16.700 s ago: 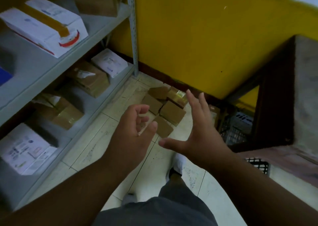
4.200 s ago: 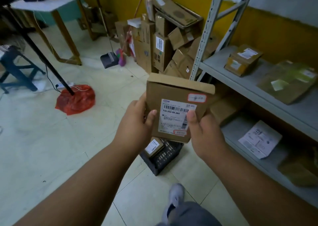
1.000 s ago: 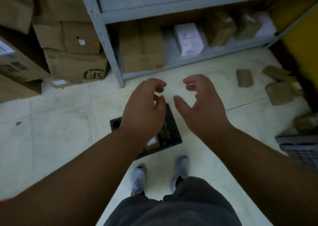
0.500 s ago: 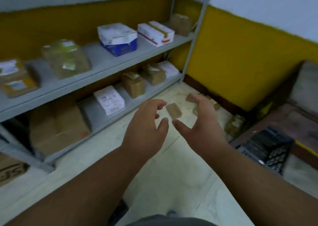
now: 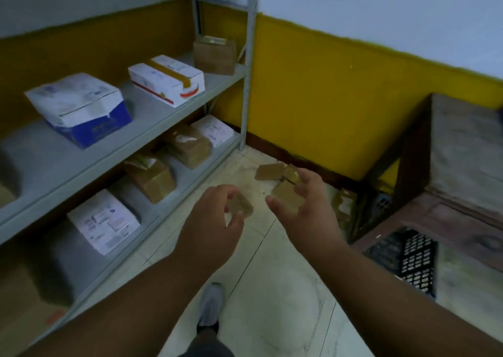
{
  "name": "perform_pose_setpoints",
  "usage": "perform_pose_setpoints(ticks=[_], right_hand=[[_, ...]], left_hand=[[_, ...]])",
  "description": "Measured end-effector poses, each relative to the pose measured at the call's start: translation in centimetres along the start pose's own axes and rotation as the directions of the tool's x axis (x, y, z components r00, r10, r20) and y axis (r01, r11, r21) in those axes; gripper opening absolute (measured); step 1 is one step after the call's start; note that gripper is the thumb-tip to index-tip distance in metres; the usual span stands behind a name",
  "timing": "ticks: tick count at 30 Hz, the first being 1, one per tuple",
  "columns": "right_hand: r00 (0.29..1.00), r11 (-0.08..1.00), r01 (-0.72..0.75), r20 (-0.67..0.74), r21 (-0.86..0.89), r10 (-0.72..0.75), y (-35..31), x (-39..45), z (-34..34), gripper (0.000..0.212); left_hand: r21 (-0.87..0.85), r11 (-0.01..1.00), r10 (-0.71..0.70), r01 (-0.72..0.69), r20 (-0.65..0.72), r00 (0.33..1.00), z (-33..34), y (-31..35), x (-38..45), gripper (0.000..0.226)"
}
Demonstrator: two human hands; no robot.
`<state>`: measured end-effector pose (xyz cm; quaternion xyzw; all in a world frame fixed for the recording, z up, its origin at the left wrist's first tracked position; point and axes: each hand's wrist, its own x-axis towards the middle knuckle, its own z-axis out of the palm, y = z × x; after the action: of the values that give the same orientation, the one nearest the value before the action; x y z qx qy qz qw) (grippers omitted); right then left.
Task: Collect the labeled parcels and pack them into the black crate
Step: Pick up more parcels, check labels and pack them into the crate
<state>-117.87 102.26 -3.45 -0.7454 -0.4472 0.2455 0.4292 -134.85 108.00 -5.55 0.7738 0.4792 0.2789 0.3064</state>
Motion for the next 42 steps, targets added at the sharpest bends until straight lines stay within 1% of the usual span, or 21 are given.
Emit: perform_pose_setpoints(ticks=[2, 5, 7, 9, 12, 15, 18, 19, 21, 22, 24, 28, 31, 34, 36, 37, 39, 41, 42], right_hand=[[0.995, 0.996, -0.074, -0.066, 0.050, 0.077, -0.1, 5.1, 0.3, 0.053], [0.971, 0.978, -0.183, -0.141, 0.097, 0.195, -0.9, 12.1, 1.1, 0.074], [0.954, 0.964, -0.227, -0.166, 0.140, 0.249, -1.4, 15.8, 1.8, 0.077], [0.945, 0.950, -0.253, -0.161, 0.185, 0.283, -1.4, 19.2, 2.3, 0.071], [0.938, 0.931, -0.285, -0.134, 0.227, 0.319, 0.0, 23.9, 2.4, 0.054], [0.930, 0.918, -0.312, -0.119, 0.244, 0.348, 2.7, 29.4, 2.3, 0.046], [0.925, 0.906, -0.337, -0.090, 0.255, 0.369, 5.8, 36.2, 2.2, 0.043], [0.922, 0.906, -0.351, -0.080, 0.237, 0.379, 7.1, 38.6, 2.3, 0.048], [0.920, 0.911, -0.373, -0.059, 0.178, 0.388, 9.9, 43.9, 2.7, 0.068], [0.917, 0.912, -0.385, -0.050, 0.145, 0.395, 11.4, 46.7, 2.9, 0.074], [0.910, 0.906, -0.408, -0.033, 0.112, 0.413, 14.4, 52.2, 3.7, 0.077], [0.903, 0.897, -0.422, -0.030, 0.133, 0.429, 20.9, 62.0, 6.4, 0.062], [0.862, 0.853, -0.492, -0.037, 0.177, 0.505, 27.6, 67.1, 9.8, 0.056], [0.792, 0.781, -0.585, -0.052, 0.221, 0.608, 36.3, 69.8, 14.5, 0.048], [0.724, 0.713, -0.664, -0.047, 0.226, 0.688, 42.6, 70.8, 17.7, 0.045], [0.690, 0.678, -0.697, -0.041, 0.234, 0.723, 46.0, 71.2, 19.4, 0.048], [0.617, 0.603, -0.767, -0.007, 0.221, 0.787, 52.6, 71.8, 22.7, 0.049], [0.589, 0.578, -0.792, 0.000, 0.198, 0.808, 58.7, 72.4, 25.9, 0.043], [0.579, 0.569, -0.799, -0.006, 0.194, 0.815, 61.5, 72.6, 27.3, 0.041]], left_hand=[[-0.010, 0.999, 0.038, -0.038, 0.049, 0.998, 0.6, -1.1, 5.7, 0.038], [0.030, 0.995, 0.089, -0.094, 0.123, 0.988, 0.3, -2.3, 13.9, 0.039], [0.060, 0.989, 0.124, -0.136, 0.170, 0.978, 0.1, -2.6, 19.0, 0.041], [0.068, 0.988, 0.126, -0.141, 0.192, 0.973, 0.6, -2.6, 24.1, 0.044], [0.044, 0.984, 0.157, -0.171, 0.227, 0.961, 3.0, -2.0, 30.6, 0.046], [0.031, 0.975, 0.203, -0.220, 0.280, 0.938, 7.1, -2.4, 36.1, 0.049], [0.048, 0.977, 0.183, -0.209, 0.322, 0.929, 11.5, -3.7, 41.9, 0.051], [0.061, 0.978, 0.168, -0.199, 0.331, 0.929, 12.9, -4.2, 43.9, 0.052], [0.099, 0.978, 0.140, -0.185, 0.348, 0.927, 15.6, -5.1, 48.2, 0.054], [0.122, 0.977, 0.120, -0.172, 0.354, 0.928, 17.0, -5.5, 50.4, 0.055], [0.155, 0.976, 0.083, -0.151, 0.375, 0.923, 20.1, -6.6, 54.9, 0.058], [0.204, 0.967, 0.055, -0.153, 0.417, 0.907, 27.7, -10.0, 63.1, 0.058], [0.227, 0.960, 0.047, -0.165, 0.450, 0.892, 34.5, -14.5, 67.2, 0.053], [0.245, 0.955, 0.025, -0.165, 0.491, 0.871, 41.8, -20.8, 69.5, 0.055], [0.273, 0.950, -0.028, -0.149, 0.554, 0.832, 46.7, -25.3, 69.8, 0.061], [0.296, 0.944, -0.057, -0.148, 0.586, 0.809, 49.2, -27.7, 69.9, 0.065], [0.339, 0.931, -0.132, -0.137, 0.661, 0.738, 54.2, -32.3, 69.8, 0.074], [0.339, 0.934, -0.186, -0.113, 0.731, 0.656, 59.1, -36.8, 69.6, 0.085], [0.333, 0.938, -0.205, -0.093, 0.751, 0.628, 61.4, -38.8, 69.6, 0.090]])
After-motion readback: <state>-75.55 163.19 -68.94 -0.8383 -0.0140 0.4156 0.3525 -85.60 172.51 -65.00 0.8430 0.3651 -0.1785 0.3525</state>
